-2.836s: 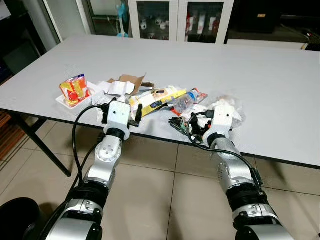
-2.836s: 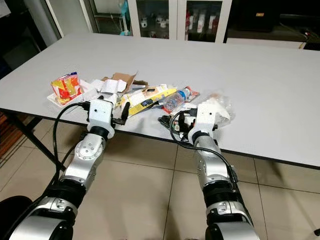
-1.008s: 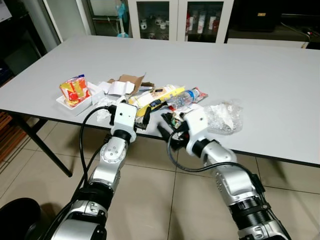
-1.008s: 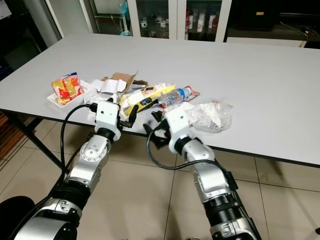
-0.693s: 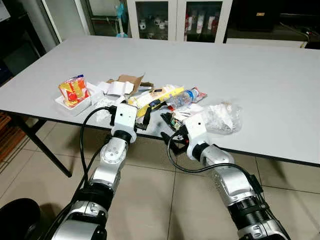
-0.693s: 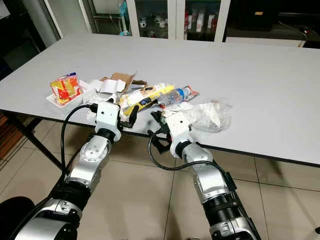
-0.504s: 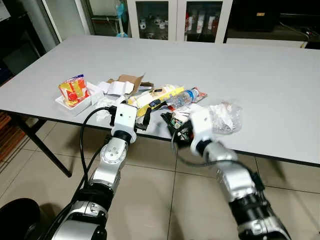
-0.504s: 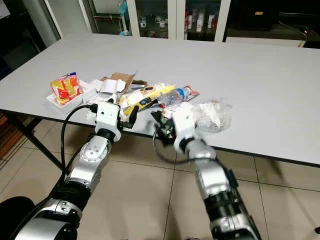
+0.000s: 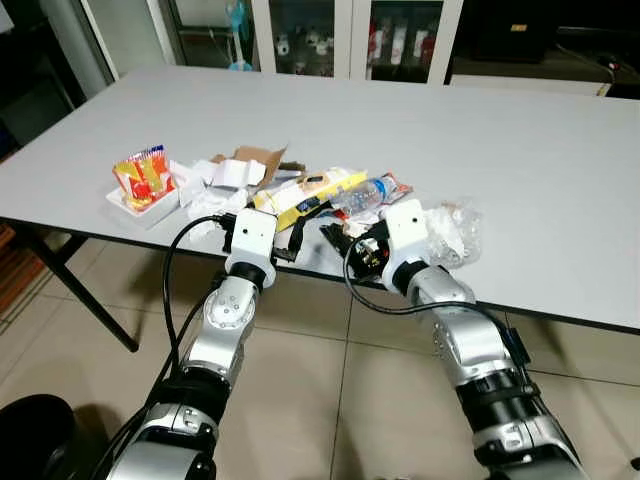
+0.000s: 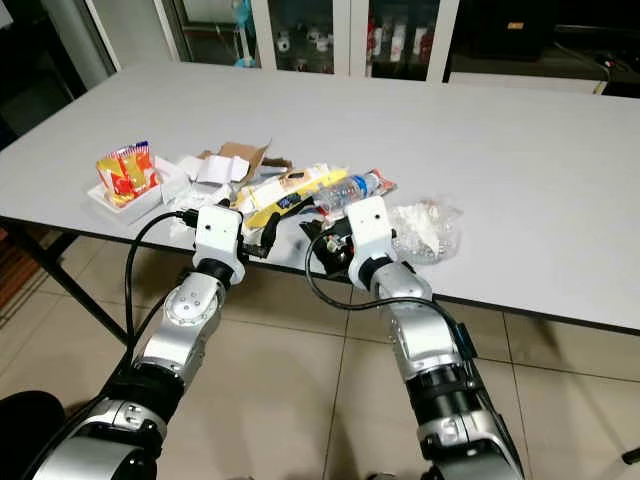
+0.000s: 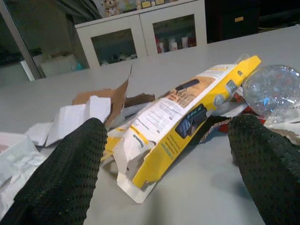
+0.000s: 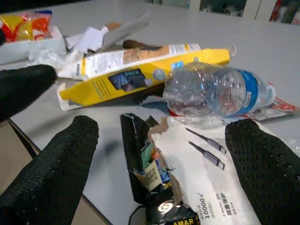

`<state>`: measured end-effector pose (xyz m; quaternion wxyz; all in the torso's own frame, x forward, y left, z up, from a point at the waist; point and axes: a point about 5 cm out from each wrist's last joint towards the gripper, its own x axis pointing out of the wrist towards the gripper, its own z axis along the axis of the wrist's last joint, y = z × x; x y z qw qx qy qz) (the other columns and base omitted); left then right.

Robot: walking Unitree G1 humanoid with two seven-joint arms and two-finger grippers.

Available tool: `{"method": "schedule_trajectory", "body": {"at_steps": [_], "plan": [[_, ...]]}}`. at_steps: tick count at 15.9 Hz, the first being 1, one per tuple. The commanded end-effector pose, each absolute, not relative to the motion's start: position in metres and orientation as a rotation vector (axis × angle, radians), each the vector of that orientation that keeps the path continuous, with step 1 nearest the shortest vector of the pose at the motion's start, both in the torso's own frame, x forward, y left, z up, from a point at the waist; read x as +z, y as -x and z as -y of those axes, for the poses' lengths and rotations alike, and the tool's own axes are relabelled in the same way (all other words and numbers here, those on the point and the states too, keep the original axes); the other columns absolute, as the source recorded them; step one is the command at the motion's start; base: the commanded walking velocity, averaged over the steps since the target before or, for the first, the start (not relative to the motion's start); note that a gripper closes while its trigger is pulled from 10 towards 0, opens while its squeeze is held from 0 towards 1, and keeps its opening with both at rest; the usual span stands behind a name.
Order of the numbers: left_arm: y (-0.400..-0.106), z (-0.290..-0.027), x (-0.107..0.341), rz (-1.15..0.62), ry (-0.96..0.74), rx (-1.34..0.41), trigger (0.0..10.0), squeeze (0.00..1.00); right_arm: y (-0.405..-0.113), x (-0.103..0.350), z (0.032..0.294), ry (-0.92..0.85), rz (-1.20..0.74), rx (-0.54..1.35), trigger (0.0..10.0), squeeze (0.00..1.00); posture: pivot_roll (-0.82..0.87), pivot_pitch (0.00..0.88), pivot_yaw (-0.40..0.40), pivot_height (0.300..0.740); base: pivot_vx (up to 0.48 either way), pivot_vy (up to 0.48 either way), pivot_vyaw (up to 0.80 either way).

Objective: Picking trash to rubbish bin

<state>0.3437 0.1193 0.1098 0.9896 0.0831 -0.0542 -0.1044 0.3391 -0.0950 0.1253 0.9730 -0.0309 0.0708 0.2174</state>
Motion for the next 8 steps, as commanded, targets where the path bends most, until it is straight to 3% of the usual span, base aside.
{"method": "schedule_trajectory", "body": {"at_steps": [1,8], "plan": [[-0.342,-0.12,0.108,0.103,-0.167,-0.204,10.0,0.0,-0.343,0.128,0.096,0.041,-0.141,0.44,10.0,0.0,-0.04,0.029,0.03,0.74,0.0,0.0,0.0],[-0.341,-0.123,0.108,0.105,-0.164,-0.185,10.0,0.0,-0.359,0.11,0.098,0.048,-0.233,0.424,10.0,0.0,-0.01,0.021,0.01,0.74,0.0,0.0,0.0]]}}
